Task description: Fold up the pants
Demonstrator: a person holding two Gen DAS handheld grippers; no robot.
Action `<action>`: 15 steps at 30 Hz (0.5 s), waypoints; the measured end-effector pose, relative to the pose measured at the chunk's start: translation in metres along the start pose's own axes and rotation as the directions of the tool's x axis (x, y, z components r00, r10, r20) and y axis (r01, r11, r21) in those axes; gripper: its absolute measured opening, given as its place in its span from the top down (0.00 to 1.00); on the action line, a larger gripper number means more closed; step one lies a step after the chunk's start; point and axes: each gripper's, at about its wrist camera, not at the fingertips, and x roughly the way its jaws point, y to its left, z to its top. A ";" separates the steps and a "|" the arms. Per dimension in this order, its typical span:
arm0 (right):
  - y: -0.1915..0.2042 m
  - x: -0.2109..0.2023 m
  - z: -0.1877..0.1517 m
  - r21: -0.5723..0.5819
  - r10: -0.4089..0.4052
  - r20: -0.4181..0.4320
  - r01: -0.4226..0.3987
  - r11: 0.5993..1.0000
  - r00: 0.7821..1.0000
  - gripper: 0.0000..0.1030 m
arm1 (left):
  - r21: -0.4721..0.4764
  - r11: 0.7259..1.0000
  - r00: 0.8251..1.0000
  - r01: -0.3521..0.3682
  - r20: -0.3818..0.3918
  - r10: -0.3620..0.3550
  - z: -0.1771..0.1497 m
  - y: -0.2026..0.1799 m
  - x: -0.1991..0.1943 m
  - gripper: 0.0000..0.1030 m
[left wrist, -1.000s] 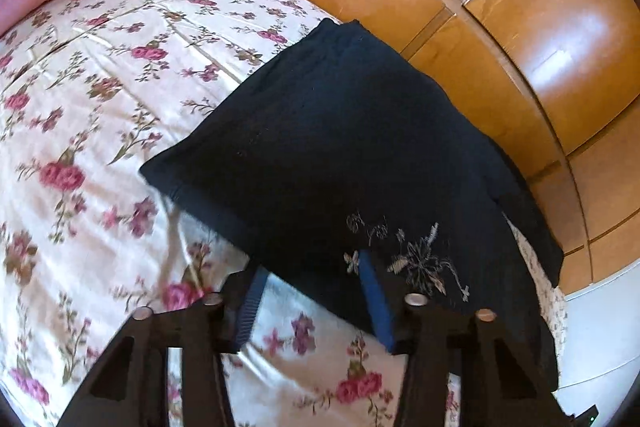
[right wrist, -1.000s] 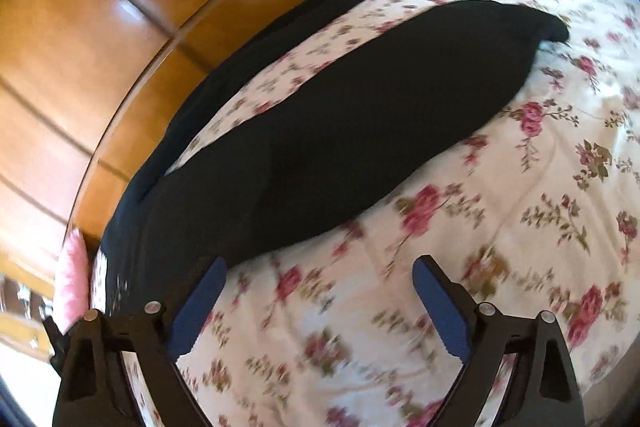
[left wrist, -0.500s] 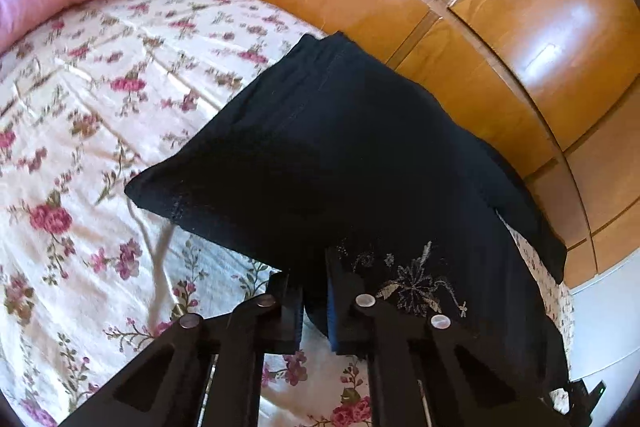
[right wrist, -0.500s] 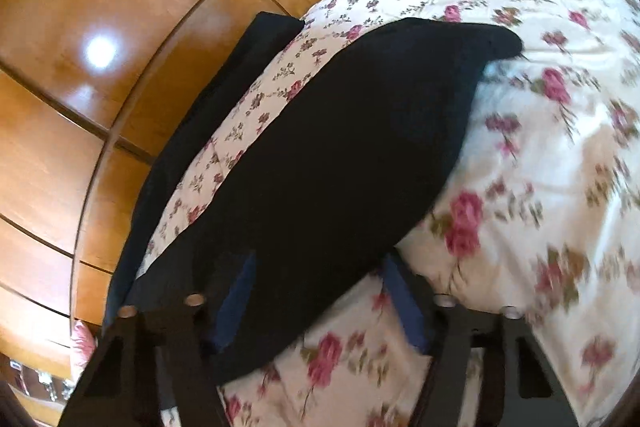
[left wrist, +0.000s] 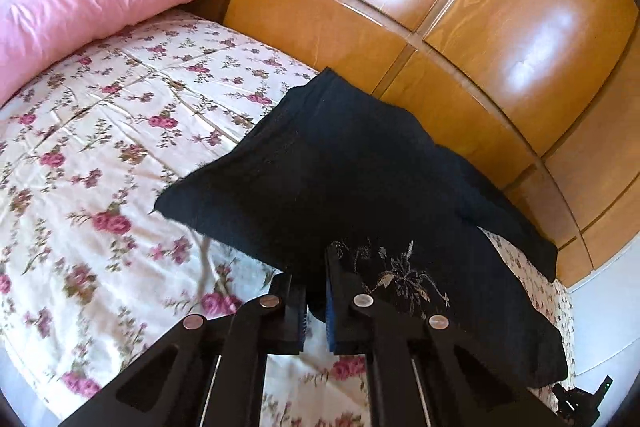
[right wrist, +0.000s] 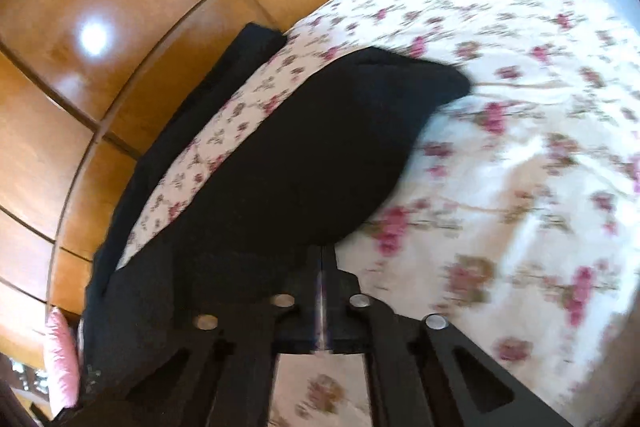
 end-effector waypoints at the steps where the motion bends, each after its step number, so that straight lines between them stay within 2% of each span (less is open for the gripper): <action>1: -0.010 -0.003 -0.001 0.026 0.024 -0.012 -0.023 0.999 1.000 1.00 | 0.006 1.000 1.000 0.000 -0.003 0.000 -0.001 0.000 -0.002 0.93; 3: -0.021 -0.005 -0.002 0.062 0.082 -0.029 -0.080 0.995 0.996 0.99 | 0.019 1.000 1.000 -0.012 -0.012 0.012 -0.001 0.000 0.002 0.93; 7: -0.029 -0.003 -0.003 0.086 0.129 -0.032 -0.126 0.988 0.991 0.94 | 0.024 0.999 0.999 -0.027 -0.025 0.028 0.002 -0.005 0.014 0.94; 8: -0.028 0.003 -0.002 0.101 0.144 -0.043 -0.139 0.985 0.989 0.90 | 0.026 0.999 0.999 -0.031 -0.025 0.032 0.003 -0.007 0.017 0.94; 10: -0.027 0.012 0.000 0.127 0.163 -0.048 -0.156 0.980 0.985 0.41 | 0.018 0.999 0.999 -0.031 -0.030 0.032 0.003 -0.006 0.018 0.94; 15: -0.007 0.037 0.011 0.120 0.167 -0.052 -0.160 0.980 0.985 0.40 | 0.019 0.999 0.998 -0.039 -0.042 0.040 -0.006 -0.001 0.013 0.94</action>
